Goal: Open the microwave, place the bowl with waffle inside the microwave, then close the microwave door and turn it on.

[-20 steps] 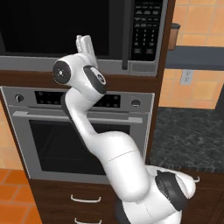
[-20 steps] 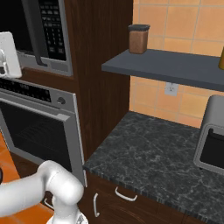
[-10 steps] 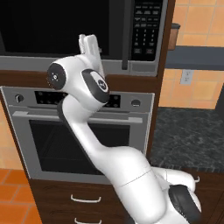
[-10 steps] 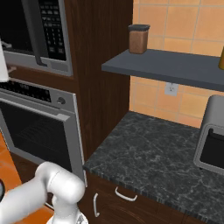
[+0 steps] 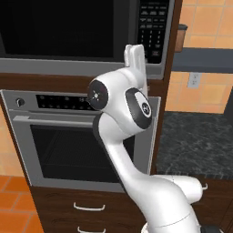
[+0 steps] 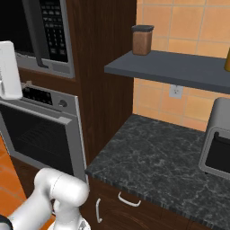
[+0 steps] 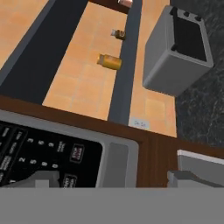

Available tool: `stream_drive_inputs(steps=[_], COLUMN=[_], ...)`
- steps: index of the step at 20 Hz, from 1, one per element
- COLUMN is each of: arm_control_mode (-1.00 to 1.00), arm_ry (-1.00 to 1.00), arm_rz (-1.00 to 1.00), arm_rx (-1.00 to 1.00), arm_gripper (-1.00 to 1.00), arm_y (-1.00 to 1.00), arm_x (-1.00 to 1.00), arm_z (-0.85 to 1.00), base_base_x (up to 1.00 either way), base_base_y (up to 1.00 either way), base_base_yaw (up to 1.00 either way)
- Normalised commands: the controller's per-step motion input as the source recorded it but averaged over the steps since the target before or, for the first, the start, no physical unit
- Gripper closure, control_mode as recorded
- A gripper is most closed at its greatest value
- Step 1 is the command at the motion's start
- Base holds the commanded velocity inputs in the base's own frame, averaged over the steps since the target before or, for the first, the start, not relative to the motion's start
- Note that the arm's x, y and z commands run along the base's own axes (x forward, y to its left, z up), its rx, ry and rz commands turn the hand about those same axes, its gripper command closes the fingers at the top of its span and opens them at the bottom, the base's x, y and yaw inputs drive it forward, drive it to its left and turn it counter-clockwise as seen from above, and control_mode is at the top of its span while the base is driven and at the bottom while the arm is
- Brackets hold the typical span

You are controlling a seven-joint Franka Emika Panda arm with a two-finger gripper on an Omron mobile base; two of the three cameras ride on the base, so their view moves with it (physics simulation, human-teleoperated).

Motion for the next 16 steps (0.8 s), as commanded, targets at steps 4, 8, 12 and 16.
stream_drive_inputs(steps=[4,8,12,16], arm_control_mode=[-1.00,-1.00,-1.00,-1.00], arm_ry=[0.05,0.00,0.01,0.03], arm_rz=[0.00,0.00,0.00,0.00], arm_rx=[-0.01,0.00,0.00,0.00], arm_gripper=[-1.00,-1.00,-1.00,-1.00], arm_y=[-0.31,-0.15,-0.03,0.00], arm_x=[0.24,0.27,0.25,0.41], arm_z=[-0.18,0.00,0.08,0.02], base_base_x=[0.00,0.00,0.00,0.00], base_base_y=[0.00,0.00,0.00,0.00], base_base_yaw=[0.00,0.00,0.00,0.00])
